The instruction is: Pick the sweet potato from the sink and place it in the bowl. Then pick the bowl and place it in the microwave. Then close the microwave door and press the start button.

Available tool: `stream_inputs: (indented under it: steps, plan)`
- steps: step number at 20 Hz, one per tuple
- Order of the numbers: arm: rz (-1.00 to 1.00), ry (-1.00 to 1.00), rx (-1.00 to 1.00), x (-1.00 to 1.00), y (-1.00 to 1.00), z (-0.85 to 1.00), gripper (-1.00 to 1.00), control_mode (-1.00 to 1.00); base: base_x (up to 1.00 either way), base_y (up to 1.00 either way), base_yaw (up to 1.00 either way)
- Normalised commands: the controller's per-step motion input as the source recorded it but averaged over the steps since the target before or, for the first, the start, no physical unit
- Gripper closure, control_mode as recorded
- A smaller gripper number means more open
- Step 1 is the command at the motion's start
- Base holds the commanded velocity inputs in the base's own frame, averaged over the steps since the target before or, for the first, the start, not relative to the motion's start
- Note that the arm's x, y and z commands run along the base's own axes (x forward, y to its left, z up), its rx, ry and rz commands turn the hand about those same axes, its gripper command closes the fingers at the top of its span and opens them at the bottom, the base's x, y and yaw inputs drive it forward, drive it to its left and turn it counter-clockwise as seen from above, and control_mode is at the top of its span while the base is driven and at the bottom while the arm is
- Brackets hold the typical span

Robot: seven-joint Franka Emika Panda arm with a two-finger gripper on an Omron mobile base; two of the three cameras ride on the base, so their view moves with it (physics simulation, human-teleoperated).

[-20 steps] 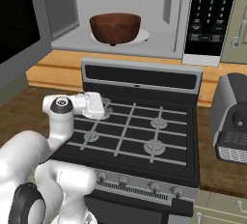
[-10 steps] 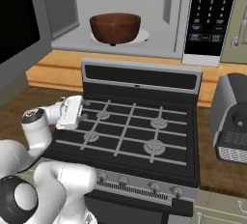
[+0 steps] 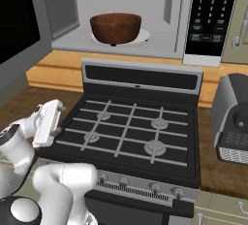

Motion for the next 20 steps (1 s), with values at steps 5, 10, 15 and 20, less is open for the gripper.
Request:
stream_inputs:
  steps: [5,10,15,20]
  plan:
    - [-0.02,-0.23,-0.14,-0.72,0.68,0.43,-1.00,-1.00,0.00,0.00,0.00]
    - [0.00,-0.14,-0.15,-0.48,0.95,0.37,-1.00,-1.00,0.00,0.00,0.00]
    - [0.00,-0.05,-0.13,-0.43,0.99,0.27,-1.00,-1.00,0.00,0.00,0.00]
    - [0.00,-0.03,-0.11,-0.41,0.88,0.33,-1.00,-1.00,0.00,0.00,0.00]
